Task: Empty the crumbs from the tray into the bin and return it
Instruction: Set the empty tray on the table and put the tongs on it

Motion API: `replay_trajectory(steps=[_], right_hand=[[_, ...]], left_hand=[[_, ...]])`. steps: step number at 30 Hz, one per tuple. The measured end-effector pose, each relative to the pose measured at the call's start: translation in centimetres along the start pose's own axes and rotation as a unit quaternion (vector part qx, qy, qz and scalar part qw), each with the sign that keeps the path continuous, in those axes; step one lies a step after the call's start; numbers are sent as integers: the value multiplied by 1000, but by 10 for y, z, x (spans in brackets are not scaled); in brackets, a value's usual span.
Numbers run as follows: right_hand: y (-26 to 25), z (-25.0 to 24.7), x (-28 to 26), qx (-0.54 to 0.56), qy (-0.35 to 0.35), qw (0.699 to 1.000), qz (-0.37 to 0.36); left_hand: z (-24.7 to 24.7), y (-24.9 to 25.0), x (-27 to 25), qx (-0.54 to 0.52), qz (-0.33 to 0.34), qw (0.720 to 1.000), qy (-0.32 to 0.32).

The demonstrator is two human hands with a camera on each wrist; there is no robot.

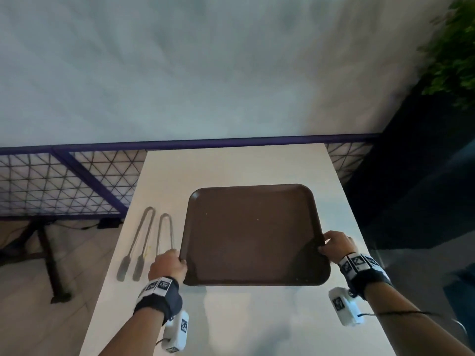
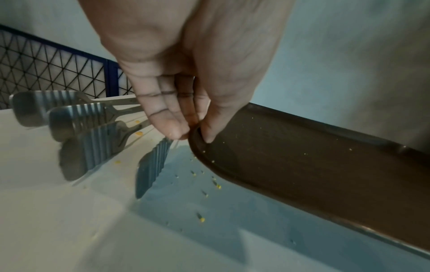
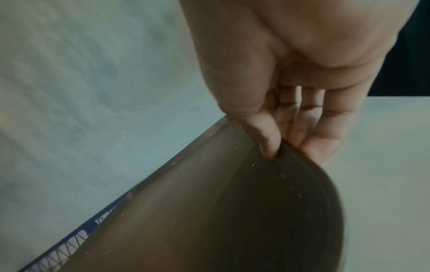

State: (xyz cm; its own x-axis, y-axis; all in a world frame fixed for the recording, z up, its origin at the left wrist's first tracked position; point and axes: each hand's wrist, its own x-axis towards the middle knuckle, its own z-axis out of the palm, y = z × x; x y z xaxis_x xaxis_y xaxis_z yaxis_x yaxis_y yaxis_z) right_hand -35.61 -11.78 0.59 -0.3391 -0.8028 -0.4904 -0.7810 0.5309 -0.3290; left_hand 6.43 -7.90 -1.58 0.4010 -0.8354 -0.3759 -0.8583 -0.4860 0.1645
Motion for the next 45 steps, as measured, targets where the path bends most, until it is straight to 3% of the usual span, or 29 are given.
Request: replay_trajectory(steps=[8, 15, 22, 27, 31, 36, 39, 45], right_hand=[[-18, 1, 71, -10, -29, 999, -9], [-19, 12, 88, -37, -43, 998, -4], [-28, 4, 71, -36, -61, 998, -2], [-91, -1, 5, 36, 9, 994, -105], [-168, 52, -58, 64, -82, 971, -215], [-252, 144, -114, 0, -224, 947, -230], [-277, 185, -133, -68, -229, 945, -225], [-306, 231, -141, -135, -164, 959, -187]], left_hand=[[-3, 35, 41, 76, -27, 996, -29], [5, 36, 42, 85, -44, 995, -36], [-18, 20, 22, -15, -29, 999, 10], [-56, -44, 26, -112, -43, 989, 84], [-64, -102, 53, -89, -66, 992, 68], [-47, -141, 75, -44, -65, 997, -8], [-36, -153, 79, -82, -42, 995, -35], [-23, -159, 77, -132, -22, 990, -40]])
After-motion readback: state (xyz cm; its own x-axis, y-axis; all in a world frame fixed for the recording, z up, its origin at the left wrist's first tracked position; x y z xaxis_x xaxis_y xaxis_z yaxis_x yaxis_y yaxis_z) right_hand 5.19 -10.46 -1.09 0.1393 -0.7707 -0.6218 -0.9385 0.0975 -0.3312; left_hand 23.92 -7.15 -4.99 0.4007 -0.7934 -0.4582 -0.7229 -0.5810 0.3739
